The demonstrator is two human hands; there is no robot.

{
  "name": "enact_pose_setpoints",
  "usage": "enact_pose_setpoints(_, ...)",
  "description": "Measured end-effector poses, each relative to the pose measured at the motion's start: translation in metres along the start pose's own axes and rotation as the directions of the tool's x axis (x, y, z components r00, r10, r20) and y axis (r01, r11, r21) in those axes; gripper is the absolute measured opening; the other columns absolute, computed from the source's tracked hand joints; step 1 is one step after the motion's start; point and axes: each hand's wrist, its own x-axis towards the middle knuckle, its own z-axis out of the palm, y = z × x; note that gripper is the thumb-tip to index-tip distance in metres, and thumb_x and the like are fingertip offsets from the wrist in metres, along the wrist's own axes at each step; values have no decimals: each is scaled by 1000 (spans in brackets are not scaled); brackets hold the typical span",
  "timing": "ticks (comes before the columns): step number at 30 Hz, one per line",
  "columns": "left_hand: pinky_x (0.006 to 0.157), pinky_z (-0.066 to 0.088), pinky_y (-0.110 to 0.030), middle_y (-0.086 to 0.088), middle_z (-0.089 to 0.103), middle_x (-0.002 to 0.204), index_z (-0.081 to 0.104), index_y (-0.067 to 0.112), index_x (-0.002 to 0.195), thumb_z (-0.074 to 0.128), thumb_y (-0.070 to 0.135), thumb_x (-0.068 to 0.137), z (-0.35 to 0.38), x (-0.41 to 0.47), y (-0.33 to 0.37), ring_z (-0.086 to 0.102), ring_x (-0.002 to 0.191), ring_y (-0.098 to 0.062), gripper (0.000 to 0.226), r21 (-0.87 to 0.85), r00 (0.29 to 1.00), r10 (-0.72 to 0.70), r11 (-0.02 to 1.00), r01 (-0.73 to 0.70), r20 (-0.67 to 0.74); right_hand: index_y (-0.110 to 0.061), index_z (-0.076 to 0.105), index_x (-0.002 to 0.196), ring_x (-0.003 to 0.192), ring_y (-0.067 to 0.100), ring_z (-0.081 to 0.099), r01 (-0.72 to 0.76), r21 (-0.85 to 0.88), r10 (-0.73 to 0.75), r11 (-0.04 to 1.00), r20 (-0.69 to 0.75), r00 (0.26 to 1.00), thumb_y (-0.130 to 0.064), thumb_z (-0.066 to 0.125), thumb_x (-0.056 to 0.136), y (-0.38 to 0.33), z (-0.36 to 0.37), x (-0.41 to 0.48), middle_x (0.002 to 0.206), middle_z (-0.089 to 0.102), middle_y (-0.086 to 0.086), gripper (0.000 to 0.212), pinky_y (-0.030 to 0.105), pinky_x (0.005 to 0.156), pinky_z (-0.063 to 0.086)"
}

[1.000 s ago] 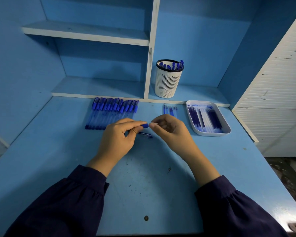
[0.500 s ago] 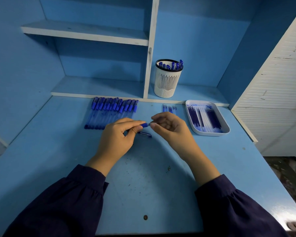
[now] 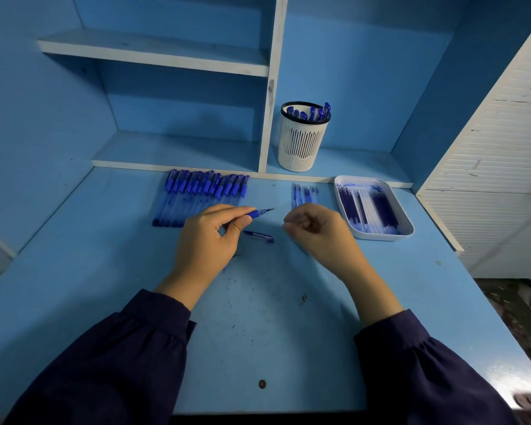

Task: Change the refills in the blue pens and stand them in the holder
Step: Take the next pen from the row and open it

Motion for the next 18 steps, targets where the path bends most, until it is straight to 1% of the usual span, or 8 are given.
enact_pose_setpoints(2, 65, 42, -3, 7, 72, 100, 76, 15, 109, 69, 19, 91, 0, 0, 0, 65, 81, -3, 20, 6, 1000, 9, 1000, -9, 5, -16, 69, 83, 67, 5, 55, 35, -199, -20, 979, 78, 997, -13, 70, 85, 4, 4, 0, 74, 64, -5, 4, 12, 64, 45)
enact_pose_setpoints(4, 67, 45, -6, 8, 72, 99, 75, 15, 109, 69, 21, 91, 0, 0, 1, 66, 83, -6, 21, 7, 1000, 10, 1000, -10, 5, -16, 70, 86, 67, 1, 53, 113, -351, -58, 929, 164, 985, -12, 69, 85, 5, 7, 0, 75, 59, -8, 4, 7, 64, 40)
enact_pose_setpoints(6, 66, 47, -9, 9, 71, 98, 75, 15, 109, 68, 22, 90, 0, 1, 3, 66, 84, -6, 21, -3, 1000, 6, 1000, -6, 1, -15, 69, 91, 67, 0, 50, 158, -417, -74, 895, 210, 975, -12, 67, 87, 5, 8, 1, 79, 55, -8, 5, 5, 65, 38)
enact_pose_setpoints(8, 66, 46, -6, 11, 70, 97, 75, 15, 109, 68, 21, 90, 0, 1, 4, 65, 85, -5, 21, -11, 1000, 7, 1000, -7, 4, -14, 69, 93, 68, 1, 50, 157, -425, -67, 892, 218, 974, -11, 68, 87, 5, 8, 1, 80, 54, -8, 7, 4, 66, 38)
enact_pose_setpoints(11, 67, 42, -2, 11, 69, 98, 75, 14, 109, 69, 18, 90, 0, 0, 4, 63, 87, -3, 21, -9, 1000, 2, 1000, -2, 12, -14, 71, 95, 73, 6, 57, 91, -365, -24, 926, 186, 982, -13, 72, 84, 6, 4, 1, 83, 62, -5, 11, 8, 70, 44)
enact_pose_setpoints(14, 69, 45, -4, 10, 70, 99, 75, 15, 109, 69, 19, 90, 0, 0, 3, 64, 87, -5, 21, -1, 1000, 12, 1000, -12, 20, -17, 72, 98, 79, 10, 63, 21, -180, -7, 983, 76, 997, -15, 75, 82, 6, -1, 2, 85, 67, -3, 17, 17, 76, 50)
enact_pose_setpoints(16, 70, 46, -7, 7, 72, 100, 75, 15, 109, 69, 19, 90, 0, -1, 2, 64, 87, -5, 20, -7, 999, 24, 1000, -24, 35, -18, 71, 103, 79, 10, 62, 38, -32, -37, 999, 28, 999, -14, 75, 83, 2, -1, 2, 88, 68, 1, 21, 19, 78, 51)
enact_pose_setpoints(18, 67, 48, -11, 7, 73, 99, 76, 16, 109, 69, 20, 90, 1, -1, 3, 64, 83, -5, 21, -13, 998, 42, 999, -42, 48, -17, 70, 109, 78, 8, 61, 70, 69, -72, 995, 18, 997, -13, 74, 84, -3, 3, 0, 91, 67, 2, 26, 17, 80, 50)
